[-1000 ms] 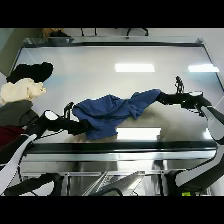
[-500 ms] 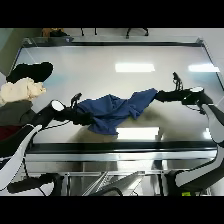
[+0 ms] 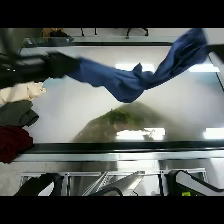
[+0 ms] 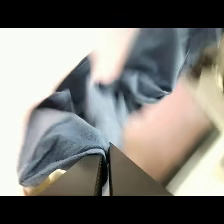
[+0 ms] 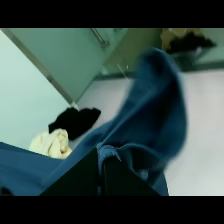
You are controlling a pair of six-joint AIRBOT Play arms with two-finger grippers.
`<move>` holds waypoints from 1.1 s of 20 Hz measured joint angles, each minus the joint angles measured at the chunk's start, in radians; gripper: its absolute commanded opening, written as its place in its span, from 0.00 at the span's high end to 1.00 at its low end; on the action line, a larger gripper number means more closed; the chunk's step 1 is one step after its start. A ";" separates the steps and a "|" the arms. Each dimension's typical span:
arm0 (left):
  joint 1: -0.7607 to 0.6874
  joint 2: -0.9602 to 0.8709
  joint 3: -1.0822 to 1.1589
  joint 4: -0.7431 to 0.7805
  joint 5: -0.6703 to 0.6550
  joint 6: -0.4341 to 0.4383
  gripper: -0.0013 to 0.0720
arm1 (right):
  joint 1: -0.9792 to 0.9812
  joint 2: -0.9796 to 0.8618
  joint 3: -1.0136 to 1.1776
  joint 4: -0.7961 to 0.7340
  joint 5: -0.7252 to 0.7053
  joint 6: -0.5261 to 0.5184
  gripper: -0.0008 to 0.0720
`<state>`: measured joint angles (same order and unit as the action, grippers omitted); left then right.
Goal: Fold the shirts.
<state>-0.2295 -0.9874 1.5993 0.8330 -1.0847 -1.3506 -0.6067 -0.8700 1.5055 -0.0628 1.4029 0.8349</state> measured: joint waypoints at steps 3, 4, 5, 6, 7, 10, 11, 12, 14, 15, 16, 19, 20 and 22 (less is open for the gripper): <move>0.000 0.102 0.171 0.148 0.031 -0.030 0.97 | -0.042 0.105 0.072 0.062 -0.056 0.004 0.96; 0.000 0.126 0.206 0.193 0.037 -0.040 0.97 | -0.048 0.129 0.092 0.074 -0.074 0.008 0.96; 0.000 0.145 0.238 0.233 0.042 -0.048 0.97 | -0.053 0.149 0.112 0.086 -0.087 0.010 0.96; 0.000 0.157 0.259 0.261 0.046 -0.053 0.97 | -0.057 0.167 0.130 0.091 -0.095 0.010 0.96; 0.000 0.163 0.276 0.283 0.049 -0.055 0.97 | -0.059 0.182 0.144 0.100 -0.101 0.010 0.96; 0.000 0.136 0.301 0.323 0.056 -0.051 0.97 | -0.063 0.205 0.166 0.113 -0.121 -0.012 0.96; 0.000 0.112 0.305 0.332 0.057 -0.042 0.97 | -0.064 0.201 0.168 0.098 -0.122 -0.017 0.96; 0.000 0.084 0.307 0.335 0.057 -0.032 0.97 | -0.064 0.190 0.166 0.089 -0.121 -0.021 0.96; 0.000 0.000 0.311 0.342 0.057 -0.016 0.97 | -0.053 0.149 0.138 0.075 -0.111 -0.029 0.96; 0.000 -0.055 0.311 0.348 0.057 -0.006 0.97 | -0.031 0.118 0.109 0.062 -0.107 -0.036 0.96; 0.000 -0.117 0.312 0.349 0.057 -0.001 0.97 | 0.000 0.085 0.076 0.044 -0.107 -0.041 0.96; 0.000 -0.332 0.313 0.354 0.056 0.016 0.97 | 0.140 -0.060 -0.058 -0.066 -0.167 -0.051 0.96; 0.000 -0.414 0.313 0.356 0.056 0.017 0.97 | 0.184 -0.121 -0.103 -0.105 -0.201 -0.055 0.96; 0.000 -0.565 0.314 0.355 0.063 0.021 0.96 | 0.244 -0.256 -0.165 -0.155 -0.264 -0.063 0.96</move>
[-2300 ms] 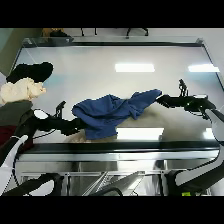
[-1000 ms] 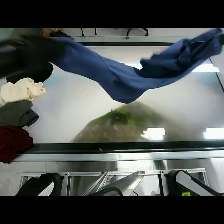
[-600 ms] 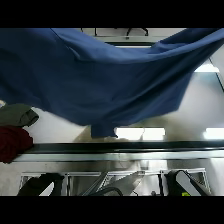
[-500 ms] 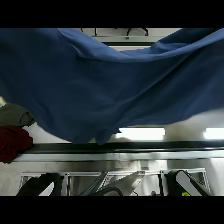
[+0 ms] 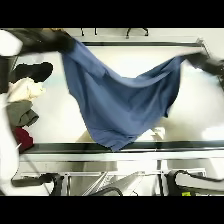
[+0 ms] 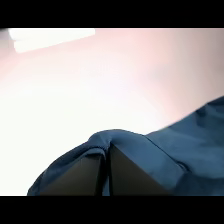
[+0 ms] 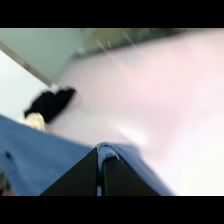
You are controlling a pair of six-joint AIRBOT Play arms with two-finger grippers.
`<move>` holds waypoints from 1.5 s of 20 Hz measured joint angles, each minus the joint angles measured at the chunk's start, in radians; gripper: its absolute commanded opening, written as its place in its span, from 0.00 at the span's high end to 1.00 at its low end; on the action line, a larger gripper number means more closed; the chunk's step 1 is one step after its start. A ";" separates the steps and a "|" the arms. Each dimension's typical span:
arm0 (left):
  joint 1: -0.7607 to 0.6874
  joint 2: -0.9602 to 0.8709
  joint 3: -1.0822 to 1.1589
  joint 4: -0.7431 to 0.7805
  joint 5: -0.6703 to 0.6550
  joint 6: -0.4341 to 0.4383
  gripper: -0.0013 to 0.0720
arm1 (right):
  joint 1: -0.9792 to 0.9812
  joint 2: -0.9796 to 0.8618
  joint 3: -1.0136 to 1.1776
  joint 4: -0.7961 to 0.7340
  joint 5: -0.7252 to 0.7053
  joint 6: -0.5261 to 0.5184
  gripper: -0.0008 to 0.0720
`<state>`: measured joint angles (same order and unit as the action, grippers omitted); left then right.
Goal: Fold the shirts.
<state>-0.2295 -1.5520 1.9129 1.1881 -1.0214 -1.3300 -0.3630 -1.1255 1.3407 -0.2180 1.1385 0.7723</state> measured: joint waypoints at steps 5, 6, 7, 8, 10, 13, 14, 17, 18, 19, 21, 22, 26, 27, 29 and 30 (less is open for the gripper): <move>0.028 -0.245 0.039 -0.009 0.030 -0.033 0.04 | 0.021 -0.269 -0.012 -0.026 -0.089 -0.047 0.57; 0.040 -0.265 0.065 -0.011 0.014 -0.055 0.04 | 0.007 -0.294 0.003 -0.028 -0.097 -0.052 0.57; 0.053 -0.275 0.092 -0.011 -0.013 -0.071 0.04 | -0.012 -0.309 0.020 -0.035 -0.097 -0.056 0.47; 0.068 -0.275 0.113 -0.011 -0.048 -0.090 0.04 | -0.037 -0.317 0.041 -0.050 -0.093 -0.060 0.31; 0.100 -0.242 0.111 -0.013 -0.122 -0.124 0.04 | -0.096 -0.314 0.073 -0.121 -0.072 -0.059 0.28; 0.145 -0.145 -0.003 -0.013 -0.254 -0.169 0.04 | -0.185 -0.294 0.093 -0.282 0.002 -0.004 0.28; 0.156 -0.108 -0.072 -0.012 -0.303 -0.181 0.04 | -0.209 -0.291 0.092 -0.344 0.037 0.017 0.28; 0.165 0.005 -0.330 -0.011 -0.371 -0.200 0.04 | -0.242 -0.285 0.064 -0.456 0.126 0.043 0.28; 0.162 0.042 -0.431 -0.011 -0.368 -0.204 0.04 | -0.243 -0.285 0.049 -0.482 0.143 0.047 0.28; 0.157 0.076 -0.531 -0.012 -0.352 -0.207 0.04 | -0.239 -0.284 0.034 -0.498 0.156 0.047 0.28; 0.140 0.122 -0.702 -0.019 -0.297 -0.209 0.04 | -0.220 -0.284 0.008 -0.520 0.162 0.047 0.28; 0.130 0.135 -0.770 -0.032 -0.268 -0.211 0.04 | -0.210 -0.285 -0.002 -0.527 0.163 0.047 0.28; 0.082 0.132 -0.962 -0.128 -0.153 -0.193 0.04 | -0.169 -0.294 -0.019 -0.542 0.151 0.046 0.28; 0.067 0.119 -0.989 -0.149 -0.135 -0.183 0.04 | -0.161 -0.296 -0.021 -0.542 0.148 0.045 0.28; 0.034 0.090 -1.018 -0.192 -0.114 -0.171 0.04 | -0.150 -0.303 -0.023 -0.547 0.146 0.043 0.28; 0.018 0.075 -1.020 -0.207 -0.108 -0.169 0.04 | -0.146 -0.307 -0.024 -0.548 0.143 0.043 0.28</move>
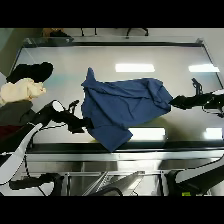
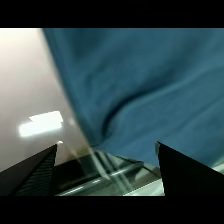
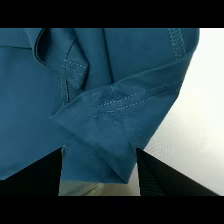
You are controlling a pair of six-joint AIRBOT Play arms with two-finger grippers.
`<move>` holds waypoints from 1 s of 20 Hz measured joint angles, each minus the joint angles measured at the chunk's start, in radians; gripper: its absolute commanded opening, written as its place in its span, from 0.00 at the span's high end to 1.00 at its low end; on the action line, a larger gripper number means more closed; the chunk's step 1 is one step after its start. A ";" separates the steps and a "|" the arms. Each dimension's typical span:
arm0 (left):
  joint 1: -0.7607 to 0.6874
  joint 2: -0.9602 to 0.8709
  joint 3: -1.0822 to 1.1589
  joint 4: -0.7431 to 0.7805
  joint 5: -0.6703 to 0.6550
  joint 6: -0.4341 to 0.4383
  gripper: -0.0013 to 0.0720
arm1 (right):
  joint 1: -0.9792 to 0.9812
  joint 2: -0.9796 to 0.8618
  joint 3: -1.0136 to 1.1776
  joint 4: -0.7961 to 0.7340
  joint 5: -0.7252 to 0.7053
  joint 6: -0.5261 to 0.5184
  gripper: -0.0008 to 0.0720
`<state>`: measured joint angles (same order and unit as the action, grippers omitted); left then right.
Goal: Fold the shirts.
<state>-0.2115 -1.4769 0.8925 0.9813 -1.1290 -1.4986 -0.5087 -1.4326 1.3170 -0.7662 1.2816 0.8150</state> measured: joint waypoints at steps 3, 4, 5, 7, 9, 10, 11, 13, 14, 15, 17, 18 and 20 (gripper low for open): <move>-0.046 -0.051 0.028 -0.018 0.035 0.008 0.56 | 0.015 -0.018 -0.002 -0.006 0.000 0.000 0.28; -0.056 -0.069 0.049 -0.018 0.054 0.013 0.82 | 0.020 -0.023 -0.002 -0.010 0.000 0.000 0.28; -0.063 -0.083 0.071 -0.012 0.068 0.014 0.94 | 0.026 -0.029 -0.002 -0.018 -0.002 -0.001 0.28; -0.073 -0.106 0.121 0.002 0.080 0.016 0.96 | 0.036 -0.034 -0.001 -0.031 -0.006 -0.004 0.29; -0.076 -0.118 0.168 0.012 0.076 0.018 0.96 | 0.043 -0.036 0.000 -0.044 -0.018 -0.005 0.47; -0.078 -0.121 0.186 0.008 0.070 0.018 0.96 | 0.045 -0.038 0.000 -0.049 -0.024 -0.006 0.49; -0.080 -0.124 0.202 0.004 0.058 0.018 0.96 | 0.047 -0.039 0.000 -0.055 -0.026 -0.007 0.50; -0.080 -0.126 0.222 0.001 0.049 0.018 0.96 | 0.051 -0.040 0.000 -0.067 -0.036 -0.008 0.88; -0.080 -0.127 0.228 0.001 0.044 0.018 0.96 | 0.053 -0.042 -0.001 -0.076 -0.040 -0.007 0.91; -0.081 -0.128 0.233 0.000 0.040 0.018 0.96 | 0.056 -0.042 -0.002 -0.075 -0.038 -0.007 0.96; -0.076 -0.128 0.238 -0.003 0.034 0.018 0.96 | 0.059 -0.038 -0.002 -0.050 -0.029 -0.007 0.96; -0.069 -0.123 0.240 -0.003 0.033 0.018 0.97 | 0.059 -0.032 0.001 -0.021 -0.019 -0.007 0.96; -0.051 -0.092 0.259 -0.007 0.023 0.022 0.97 | 0.054 -0.006 0.021 0.082 0.020 -0.007 0.96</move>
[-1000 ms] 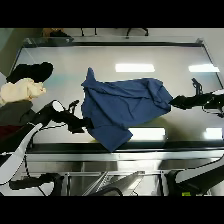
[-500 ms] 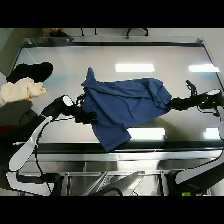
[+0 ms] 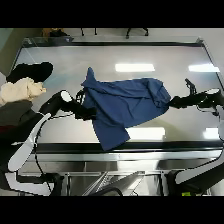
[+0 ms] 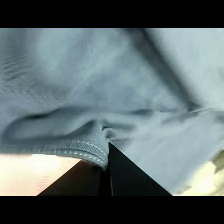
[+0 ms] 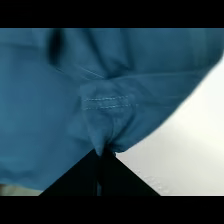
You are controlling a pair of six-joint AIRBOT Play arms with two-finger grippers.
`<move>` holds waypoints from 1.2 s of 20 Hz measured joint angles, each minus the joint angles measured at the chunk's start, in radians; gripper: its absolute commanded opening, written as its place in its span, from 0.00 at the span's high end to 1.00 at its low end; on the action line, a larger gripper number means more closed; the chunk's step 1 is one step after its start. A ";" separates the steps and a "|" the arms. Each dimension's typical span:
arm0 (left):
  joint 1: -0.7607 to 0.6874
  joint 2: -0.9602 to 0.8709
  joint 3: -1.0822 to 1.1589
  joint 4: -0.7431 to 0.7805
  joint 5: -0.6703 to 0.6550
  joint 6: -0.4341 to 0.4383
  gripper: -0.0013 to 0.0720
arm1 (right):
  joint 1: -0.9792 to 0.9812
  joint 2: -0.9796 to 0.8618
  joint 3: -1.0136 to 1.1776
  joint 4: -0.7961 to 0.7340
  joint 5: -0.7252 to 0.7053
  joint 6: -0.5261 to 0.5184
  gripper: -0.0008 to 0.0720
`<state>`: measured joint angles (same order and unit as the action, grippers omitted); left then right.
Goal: Fold the shirts.
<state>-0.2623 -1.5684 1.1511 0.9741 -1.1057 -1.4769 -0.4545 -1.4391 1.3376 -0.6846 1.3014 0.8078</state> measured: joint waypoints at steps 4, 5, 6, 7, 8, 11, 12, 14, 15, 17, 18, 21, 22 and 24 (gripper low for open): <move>0.074 0.166 0.176 -0.006 -0.072 0.009 0.97 | -0.063 0.117 0.091 0.501 0.159 0.000 0.96; 0.099 0.218 0.252 -0.006 -0.089 0.011 0.97 | -0.093 0.162 0.113 0.661 0.185 0.000 0.96; 0.125 0.271 0.338 -0.006 -0.103 0.011 0.97 | -0.130 0.215 0.134 0.833 0.203 0.000 0.96; 0.152 0.326 0.438 -0.007 -0.117 0.011 0.97 | -0.166 0.267 0.148 0.974 0.217 -0.001 0.96; 0.174 0.372 0.531 -0.012 -0.126 0.011 0.97 | -0.202 0.322 0.158 1.088 0.229 -0.011 0.96; 0.228 0.510 0.783 -0.014 -0.136 0.020 0.97 | -0.293 0.500 0.175 1.292 0.246 -0.069 0.96; 0.241 0.550 0.824 -0.014 -0.128 0.028 0.97 | -0.309 0.551 0.177 1.323 0.238 -0.091 0.96; 0.274 0.632 0.846 -0.004 -0.093 0.048 0.97 | -0.332 0.654 0.180 1.321 0.193 -0.147 0.96; 0.289 0.667 0.832 0.001 -0.073 0.062 0.97 | -0.337 0.696 0.182 1.283 0.161 -0.169 0.96; 0.315 0.720 0.772 -0.001 -0.035 0.090 0.97 | -0.329 0.758 0.182 1.156 0.095 -0.197 0.96; 0.321 0.732 0.733 -0.002 -0.013 0.103 0.96 | -0.312 0.775 0.178 1.089 0.069 -0.207 0.96; 0.304 0.697 0.633 0.001 0.029 0.137 0.96 | -0.205 0.767 0.121 0.932 0.016 -0.235 0.96; 0.288 0.661 0.605 0.001 0.041 0.149 0.97 | -0.146 0.742 0.090 0.876 -0.013 -0.243 0.96; 0.262 0.564 0.555 0.003 0.053 0.171 0.97 | -0.022 0.661 0.035 0.736 -0.094 -0.254 0.96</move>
<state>-0.0002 -1.0046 1.7065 0.9768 -1.0523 -1.3064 -0.4767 -0.7780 1.3731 0.0517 1.2072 0.5541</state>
